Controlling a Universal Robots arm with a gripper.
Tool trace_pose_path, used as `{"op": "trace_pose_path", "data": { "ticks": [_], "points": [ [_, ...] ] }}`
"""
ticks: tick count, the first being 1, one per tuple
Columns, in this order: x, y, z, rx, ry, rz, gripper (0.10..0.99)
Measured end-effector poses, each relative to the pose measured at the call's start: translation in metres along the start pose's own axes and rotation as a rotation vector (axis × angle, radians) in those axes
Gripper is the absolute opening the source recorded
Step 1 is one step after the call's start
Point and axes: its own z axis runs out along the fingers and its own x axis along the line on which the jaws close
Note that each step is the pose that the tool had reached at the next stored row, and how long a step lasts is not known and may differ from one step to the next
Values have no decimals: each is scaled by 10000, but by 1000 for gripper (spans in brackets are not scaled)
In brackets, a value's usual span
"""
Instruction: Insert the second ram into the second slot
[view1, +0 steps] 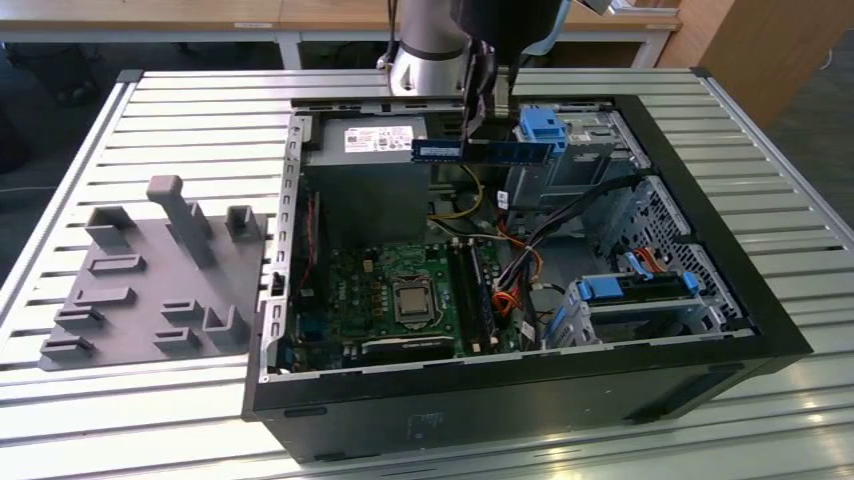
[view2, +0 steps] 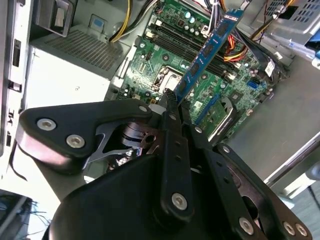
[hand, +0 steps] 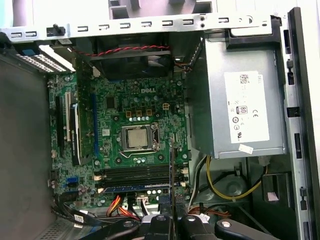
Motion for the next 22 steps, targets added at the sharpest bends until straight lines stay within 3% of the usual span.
{"op": "trace_pose_path", "data": {
  "ticks": [22],
  "points": [
    [26,-2,1,12,-27,728,137]
  ]
}}
